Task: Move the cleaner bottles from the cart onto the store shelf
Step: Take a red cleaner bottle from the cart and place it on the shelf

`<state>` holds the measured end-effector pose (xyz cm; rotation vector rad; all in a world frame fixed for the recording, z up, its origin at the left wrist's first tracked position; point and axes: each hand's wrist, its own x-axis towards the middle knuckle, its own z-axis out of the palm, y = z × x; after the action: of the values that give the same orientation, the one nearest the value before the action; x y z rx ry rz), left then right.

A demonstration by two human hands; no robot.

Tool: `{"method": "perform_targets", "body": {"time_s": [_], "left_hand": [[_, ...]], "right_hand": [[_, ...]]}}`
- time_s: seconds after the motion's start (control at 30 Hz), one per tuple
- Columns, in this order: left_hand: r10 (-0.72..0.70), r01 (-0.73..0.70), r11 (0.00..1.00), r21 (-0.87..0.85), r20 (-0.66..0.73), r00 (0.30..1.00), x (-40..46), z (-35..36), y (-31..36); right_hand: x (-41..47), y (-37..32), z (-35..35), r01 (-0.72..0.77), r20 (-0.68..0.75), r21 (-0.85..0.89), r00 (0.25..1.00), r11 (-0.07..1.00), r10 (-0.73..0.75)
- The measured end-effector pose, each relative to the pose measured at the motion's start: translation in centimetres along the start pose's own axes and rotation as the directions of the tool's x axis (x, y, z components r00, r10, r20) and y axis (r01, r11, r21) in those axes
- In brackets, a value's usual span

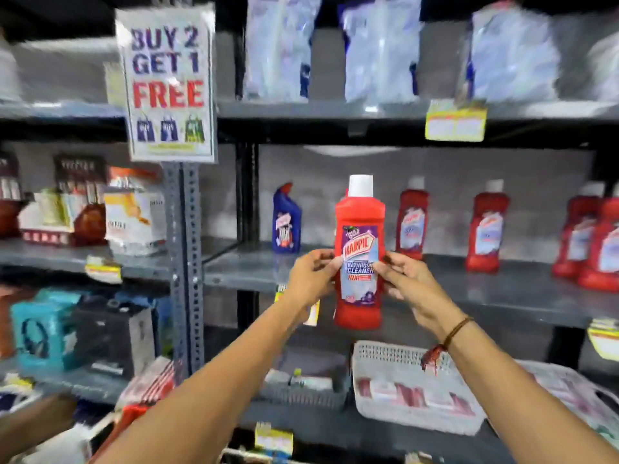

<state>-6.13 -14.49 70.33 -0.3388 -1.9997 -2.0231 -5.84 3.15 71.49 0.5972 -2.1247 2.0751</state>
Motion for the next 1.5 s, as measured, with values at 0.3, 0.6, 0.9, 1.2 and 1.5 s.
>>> {"method": "perform_targets", "body": {"time_s": [0.3,0.6,0.9,1.2,1.5], "left_hand": [[0.077,-0.076,0.997,-0.014,0.078,0.994,2.8,1.9,7.3],[0.066,-0.062,0.998,-0.028,0.149,0.987,6.1,5.6,6.9],[0.158,-0.127,0.976,-0.177,0.174,0.972,11.1,18.2,2.6],[0.066,-0.045,0.987,-0.153,0.136,0.988,17.2,34.5,-2.8],[0.063,-0.062,0.998,-0.019,0.054,0.997,22.1,38.8,-5.7]], "right_hand": [[1.1,-6.0,-2.7,0.102,-0.068,0.019,0.993,0.995,-0.101],[2.2,-5.7,-6.3,0.118,-0.177,0.029,0.978,0.993,-0.111],[4.0,-3.6,-17.8,0.15,-0.288,-0.113,0.941,0.982,-0.177],[7.3,0.0,-34.3,0.04,-0.308,-0.183,0.947,0.982,-0.095],[11.9,3.1,-39.7,-0.033,-0.264,-0.105,0.965,0.994,0.004]]}}
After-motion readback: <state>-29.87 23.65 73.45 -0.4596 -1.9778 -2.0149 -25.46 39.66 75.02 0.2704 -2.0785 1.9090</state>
